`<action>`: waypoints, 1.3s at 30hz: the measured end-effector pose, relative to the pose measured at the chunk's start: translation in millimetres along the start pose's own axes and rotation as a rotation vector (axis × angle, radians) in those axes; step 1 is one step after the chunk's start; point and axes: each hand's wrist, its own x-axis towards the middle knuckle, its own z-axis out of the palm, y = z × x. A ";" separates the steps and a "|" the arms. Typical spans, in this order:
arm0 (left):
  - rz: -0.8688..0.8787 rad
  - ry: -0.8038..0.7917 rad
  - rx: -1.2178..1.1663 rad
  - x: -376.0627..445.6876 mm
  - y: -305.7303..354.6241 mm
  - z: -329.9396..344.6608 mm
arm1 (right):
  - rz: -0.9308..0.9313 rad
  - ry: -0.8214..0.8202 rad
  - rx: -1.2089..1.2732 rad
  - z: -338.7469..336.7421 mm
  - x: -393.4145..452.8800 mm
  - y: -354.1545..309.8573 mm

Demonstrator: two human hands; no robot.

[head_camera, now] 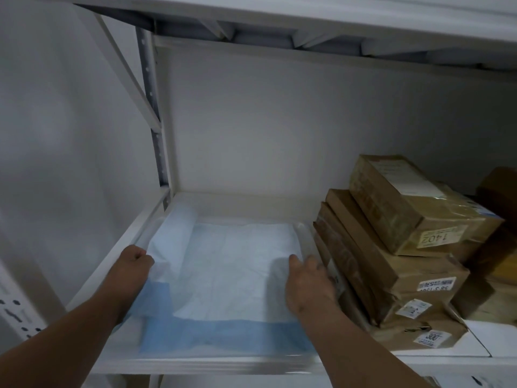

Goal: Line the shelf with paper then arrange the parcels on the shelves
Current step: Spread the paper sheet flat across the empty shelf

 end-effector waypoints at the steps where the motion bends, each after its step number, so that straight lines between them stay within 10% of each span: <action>1: -0.008 -0.004 0.001 0.9 -0.6 -0.3 | -0.088 -0.006 -0.090 4.4 0.5 0.4; 5: -0.024 0.038 0.092 5.4 -5.7 -3.1 | -0.303 -0.120 -0.055 19.0 5.9 -2.2; 21: -0.117 -0.047 0.604 -0.1 -0.7 -28.0 | -0.064 -0.105 -0.162 12.9 17.0 -13.9; 30: -0.178 -0.033 0.124 5.5 6.7 -30.7 | -0.127 -0.095 -0.026 18.4 12.3 -25.4; 39: -0.001 -0.058 0.723 5.7 -13.2 -19.4 | -0.097 -0.166 0.025 15.1 11.3 -24.2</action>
